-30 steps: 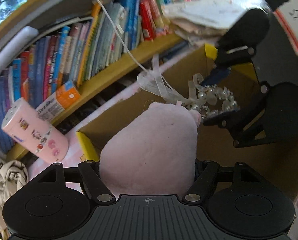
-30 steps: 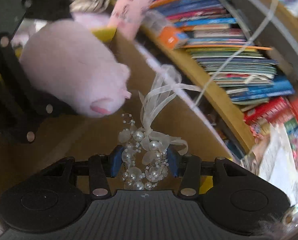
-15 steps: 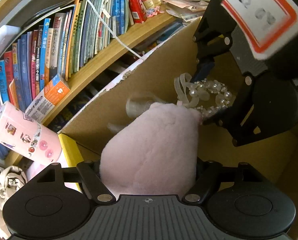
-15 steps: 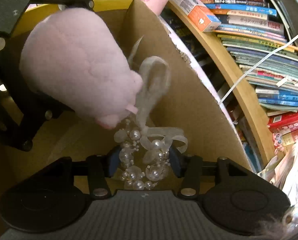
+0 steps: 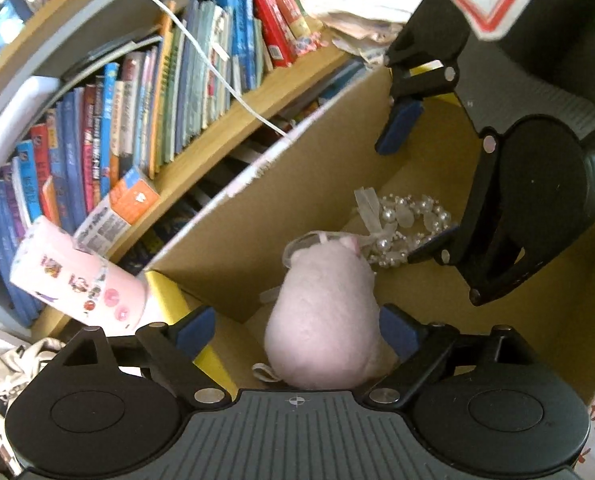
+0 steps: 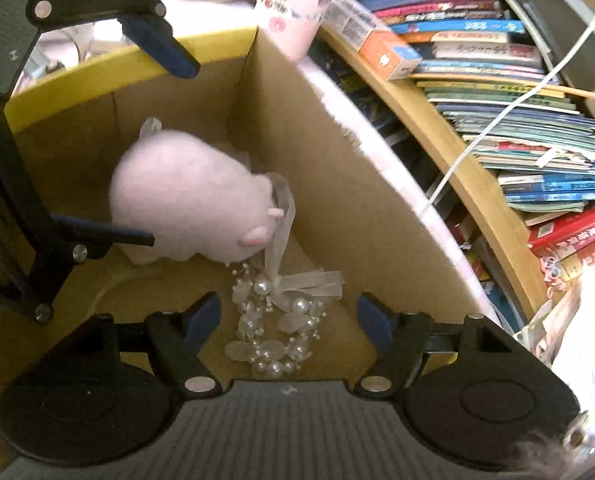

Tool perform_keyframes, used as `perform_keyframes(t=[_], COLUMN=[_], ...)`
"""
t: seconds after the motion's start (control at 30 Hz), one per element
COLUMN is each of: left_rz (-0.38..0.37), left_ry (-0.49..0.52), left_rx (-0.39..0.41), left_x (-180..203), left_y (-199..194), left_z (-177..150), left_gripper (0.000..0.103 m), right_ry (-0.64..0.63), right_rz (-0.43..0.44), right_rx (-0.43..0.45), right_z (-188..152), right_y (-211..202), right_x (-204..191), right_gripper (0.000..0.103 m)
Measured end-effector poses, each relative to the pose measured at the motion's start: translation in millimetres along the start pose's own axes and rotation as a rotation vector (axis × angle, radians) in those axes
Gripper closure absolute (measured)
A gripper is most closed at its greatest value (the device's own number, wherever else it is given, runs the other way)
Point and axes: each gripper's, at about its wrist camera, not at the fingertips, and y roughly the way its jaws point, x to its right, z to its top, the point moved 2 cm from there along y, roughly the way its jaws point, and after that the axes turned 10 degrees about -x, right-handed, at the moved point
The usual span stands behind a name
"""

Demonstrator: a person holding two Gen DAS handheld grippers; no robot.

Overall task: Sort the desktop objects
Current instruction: 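Open the left gripper off the pig while the right opens off the bracelet, then lift both open grippers out of the yellow box and back over the desk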

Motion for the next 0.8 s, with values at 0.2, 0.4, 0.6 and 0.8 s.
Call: perform_keyframes(t=[0.2, 0.4, 0.6, 0.8], left_rz=[0.037, 0.046, 0.049, 0.039], left_ry=[-0.025, -0.073, -0.131, -0.197], left_rx=[0.052, 0.102, 0.145, 0.217], left_x=[1.2, -4.2, -7.2, -15.7], left_y=[-31.8, -58.5, -76.9, -100.0], left_z=[-14.1, -26.5, -40.6, -53.0], left_gripper=[0.007, 0.006, 0.006, 0.006], right_ry=[0.095, 0.187, 0.232, 0.300], right_rz=[-0.023, -0.022, -0.076, -0.114], right_rx=[0.084, 0.140, 0.172, 0.213], right_z=[-11.2, -21.1, -29.9, -39.5], right_y=[-30.3, -52.6, -70.3, -95.2], right_x=[1.5, -2.4, -17.5, -26.8], right_gripper=[0.023, 0.021, 0.020, 0.019])
